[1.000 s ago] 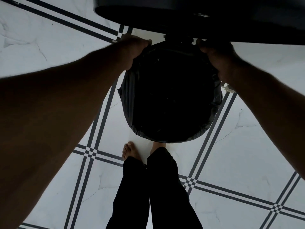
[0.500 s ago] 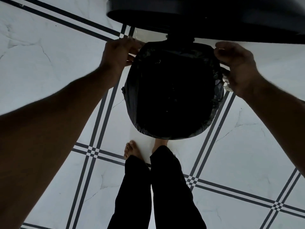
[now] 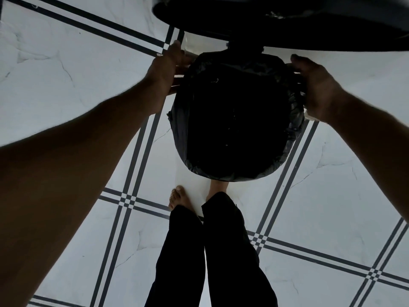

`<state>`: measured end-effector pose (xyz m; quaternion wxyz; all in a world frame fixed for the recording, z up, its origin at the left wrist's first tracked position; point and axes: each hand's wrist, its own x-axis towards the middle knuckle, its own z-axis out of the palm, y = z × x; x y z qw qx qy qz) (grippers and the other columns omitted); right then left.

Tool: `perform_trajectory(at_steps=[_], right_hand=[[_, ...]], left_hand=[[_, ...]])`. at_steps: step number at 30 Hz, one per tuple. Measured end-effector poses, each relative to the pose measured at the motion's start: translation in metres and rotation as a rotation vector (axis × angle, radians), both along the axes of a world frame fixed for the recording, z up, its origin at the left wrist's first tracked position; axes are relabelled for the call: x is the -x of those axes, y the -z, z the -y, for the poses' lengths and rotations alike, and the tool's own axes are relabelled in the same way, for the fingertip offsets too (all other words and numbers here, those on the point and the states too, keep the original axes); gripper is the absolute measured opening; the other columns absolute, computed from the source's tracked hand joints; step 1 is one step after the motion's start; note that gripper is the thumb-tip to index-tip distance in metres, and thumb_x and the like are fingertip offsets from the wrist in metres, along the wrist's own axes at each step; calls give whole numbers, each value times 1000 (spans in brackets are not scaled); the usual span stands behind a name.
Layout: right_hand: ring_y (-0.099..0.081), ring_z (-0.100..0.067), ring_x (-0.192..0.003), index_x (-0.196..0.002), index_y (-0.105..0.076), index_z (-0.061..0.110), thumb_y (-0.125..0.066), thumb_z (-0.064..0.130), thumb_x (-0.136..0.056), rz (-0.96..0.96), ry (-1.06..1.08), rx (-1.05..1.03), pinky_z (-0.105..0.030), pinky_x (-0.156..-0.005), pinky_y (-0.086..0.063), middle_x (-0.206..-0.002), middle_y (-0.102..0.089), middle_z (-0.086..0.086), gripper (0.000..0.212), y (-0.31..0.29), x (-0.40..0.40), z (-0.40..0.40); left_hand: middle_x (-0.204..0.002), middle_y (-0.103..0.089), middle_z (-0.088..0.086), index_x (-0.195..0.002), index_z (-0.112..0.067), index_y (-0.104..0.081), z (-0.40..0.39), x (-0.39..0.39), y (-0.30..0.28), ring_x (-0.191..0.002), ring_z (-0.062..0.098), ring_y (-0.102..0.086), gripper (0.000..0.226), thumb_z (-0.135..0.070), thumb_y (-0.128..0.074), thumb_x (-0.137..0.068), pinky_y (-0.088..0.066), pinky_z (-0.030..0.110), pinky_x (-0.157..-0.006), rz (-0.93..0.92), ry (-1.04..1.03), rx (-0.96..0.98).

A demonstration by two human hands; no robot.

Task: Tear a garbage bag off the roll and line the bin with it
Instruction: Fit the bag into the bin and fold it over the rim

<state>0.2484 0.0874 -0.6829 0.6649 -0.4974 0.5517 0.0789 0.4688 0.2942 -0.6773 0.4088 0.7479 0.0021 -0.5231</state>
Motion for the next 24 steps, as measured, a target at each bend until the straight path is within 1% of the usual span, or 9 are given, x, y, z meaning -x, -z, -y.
perform_trajectory(at_steps=[3, 6, 10, 14, 15, 16, 17, 20, 24], right_hand=[[-61, -5, -66, -87, -65, 27, -52, 49, -95, -42, 72, 50, -21, -65, -44, -73, -67, 14, 28, 2, 19, -4], [-63, -7, -71, -89, -65, 24, -44, 52, -98, -1, 60, -49, -26, -68, -46, -76, -66, 10, 36, 0, 41, -15], [-63, -17, -92, -99, -70, 24, -46, 57, -96, 75, 45, -118, -33, -84, -49, -93, -67, 3, 41, -4, 55, -23], [-64, -15, -81, -92, -69, 23, -42, 58, -97, 48, 39, -92, -35, -84, -46, -81, -69, 5, 44, -8, 54, -21], [-64, -14, -80, -87, -70, 24, -41, 58, -98, 38, 27, -81, -35, -84, -46, -80, -69, 6, 46, -9, 53, -22], [-64, -12, -80, -83, -71, 26, -38, 58, -98, 33, 26, -77, -34, -84, -45, -79, -70, 8, 48, -10, 54, -22], [-65, -11, -82, -83, -72, 28, -36, 60, -99, 28, 28, -75, -32, -84, -45, -80, -70, 9, 50, -10, 55, -22], [-66, -9, -92, -101, -71, 28, -35, 57, -101, -26, 110, -23, -30, -85, -49, -94, -72, 10, 46, -7, 63, -27], [-60, -9, -65, -88, -65, 20, -51, 31, -97, -198, 371, 118, -27, -75, -48, -77, -63, 5, 20, 0, 86, -54]], left_hand=[[-93, -69, -3, -84, -25, -69, -9, 3, 7, -82, 13, -62, 44, -43, -34, -103, -50, 27, -79, 111, -79, -63], [-79, -63, -4, -79, -23, -70, -28, 15, 13, -75, 12, -54, 40, -37, -39, -99, -44, 27, -76, 224, -179, -114], [-87, -66, -1, -81, -24, -68, -53, 40, 11, -77, 23, -58, 35, -35, -38, -96, -43, 28, -70, 365, -211, -231], [-65, -48, 9, -82, 6, -51, -69, 71, 6, -59, 26, -49, 33, -23, -39, -92, -25, 37, -58, 519, -233, -299], [-68, -47, 16, -88, 11, -50, -74, 78, 6, -59, 25, -48, 34, -21, -39, -91, -35, 47, -62, 532, -262, -314], [-76, -49, 23, -92, 12, -51, -79, 85, 5, -63, 26, -49, 34, -20, -40, -91, -47, 47, -69, 517, -296, -321], [-78, -48, 24, -89, 8, -51, -83, 92, 2, -67, 25, -49, 30, -20, -40, -90, -39, 37, -60, 464, -344, -316], [-74, -57, 0, -81, -15, -56, -90, 107, -6, -76, 19, -55, 16, -19, -46, -94, -47, 31, -71, 181, -536, -224], [-101, -74, 2, -107, -15, -67, -100, 116, -16, -95, 16, -71, 16, -10, -56, -96, -57, 28, -85, -80, -546, -134]])
